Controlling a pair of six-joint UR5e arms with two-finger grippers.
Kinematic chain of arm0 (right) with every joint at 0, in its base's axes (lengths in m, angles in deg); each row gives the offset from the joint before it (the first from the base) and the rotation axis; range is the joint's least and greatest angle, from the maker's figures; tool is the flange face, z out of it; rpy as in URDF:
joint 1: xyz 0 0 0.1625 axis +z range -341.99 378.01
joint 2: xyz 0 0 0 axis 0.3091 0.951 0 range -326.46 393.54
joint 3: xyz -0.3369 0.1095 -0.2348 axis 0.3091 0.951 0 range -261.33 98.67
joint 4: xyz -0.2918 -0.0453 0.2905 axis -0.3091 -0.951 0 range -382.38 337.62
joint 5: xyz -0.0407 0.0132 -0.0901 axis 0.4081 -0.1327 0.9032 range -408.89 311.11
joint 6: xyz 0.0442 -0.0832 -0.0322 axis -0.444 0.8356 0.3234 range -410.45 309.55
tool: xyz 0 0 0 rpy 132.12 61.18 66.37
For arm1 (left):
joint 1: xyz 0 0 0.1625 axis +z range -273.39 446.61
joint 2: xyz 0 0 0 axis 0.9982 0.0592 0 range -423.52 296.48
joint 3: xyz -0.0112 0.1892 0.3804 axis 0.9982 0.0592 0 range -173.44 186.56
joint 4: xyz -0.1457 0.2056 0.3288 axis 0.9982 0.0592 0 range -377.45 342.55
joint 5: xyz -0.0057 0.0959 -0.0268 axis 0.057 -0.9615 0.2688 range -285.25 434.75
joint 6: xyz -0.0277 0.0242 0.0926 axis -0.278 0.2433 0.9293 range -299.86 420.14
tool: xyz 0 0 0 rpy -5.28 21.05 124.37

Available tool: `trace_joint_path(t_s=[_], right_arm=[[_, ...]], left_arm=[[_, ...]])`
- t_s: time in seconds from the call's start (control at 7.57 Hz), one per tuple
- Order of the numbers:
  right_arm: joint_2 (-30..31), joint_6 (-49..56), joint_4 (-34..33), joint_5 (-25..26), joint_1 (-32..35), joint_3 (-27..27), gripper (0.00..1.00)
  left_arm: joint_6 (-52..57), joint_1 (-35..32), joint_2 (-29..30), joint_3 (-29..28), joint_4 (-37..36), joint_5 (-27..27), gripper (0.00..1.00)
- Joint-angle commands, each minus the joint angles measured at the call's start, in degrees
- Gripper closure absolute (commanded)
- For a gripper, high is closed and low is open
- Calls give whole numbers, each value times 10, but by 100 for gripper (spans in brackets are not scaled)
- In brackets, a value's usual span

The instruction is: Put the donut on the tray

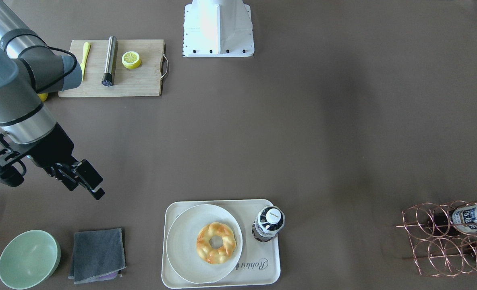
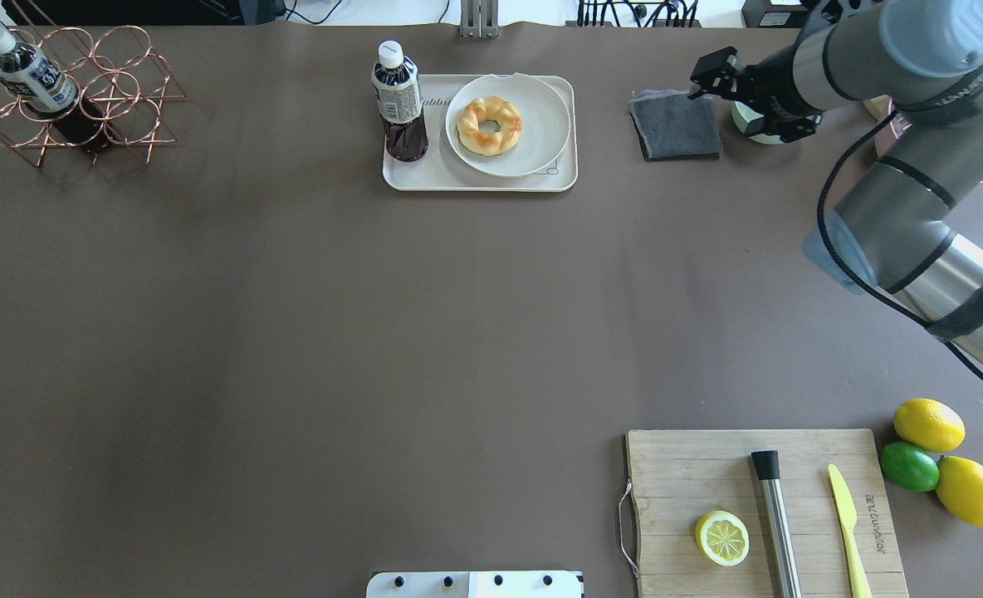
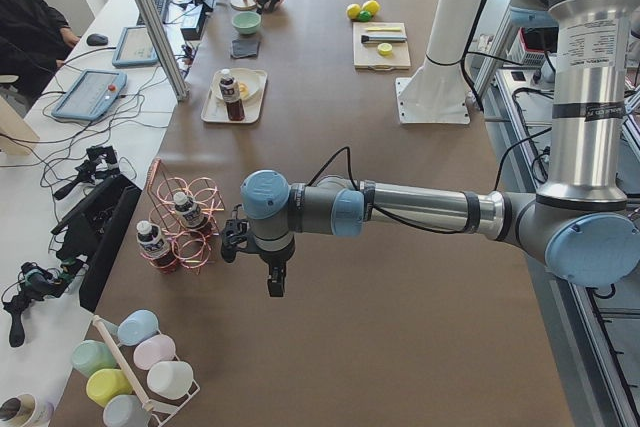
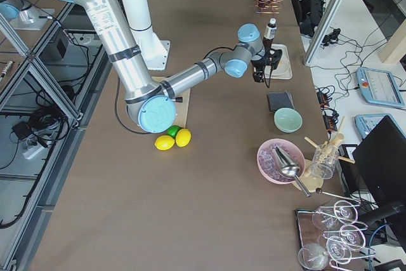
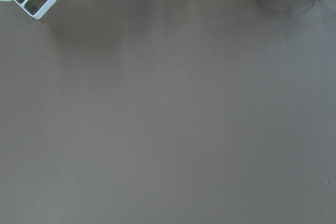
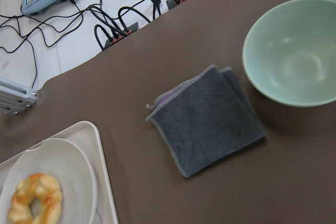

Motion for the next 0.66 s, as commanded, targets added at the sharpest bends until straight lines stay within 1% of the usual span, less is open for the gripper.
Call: trace_joint_path(t_s=[0.0, 0.13, 0.26, 0.4, 0.53], right_arm=[[98, 251, -163, 4, 67, -100, 0], [132, 361, -202, 2, 95, -114, 0], [165, 446, -209, -7, 127, -116, 0], [178, 547, -254, -7, 144, -111, 0], [174, 655, -314, -7, 169, -108, 0]], left_arm=[[1, 0, -1, 1, 0, 1, 2], [1, 0, 0, 1, 0, 0, 2], [1, -1, -1, 1, 1, 1, 2], [1, -2, -1, 1, 1, 1, 2], [1, -2, -1, 1, 1, 1, 2]])
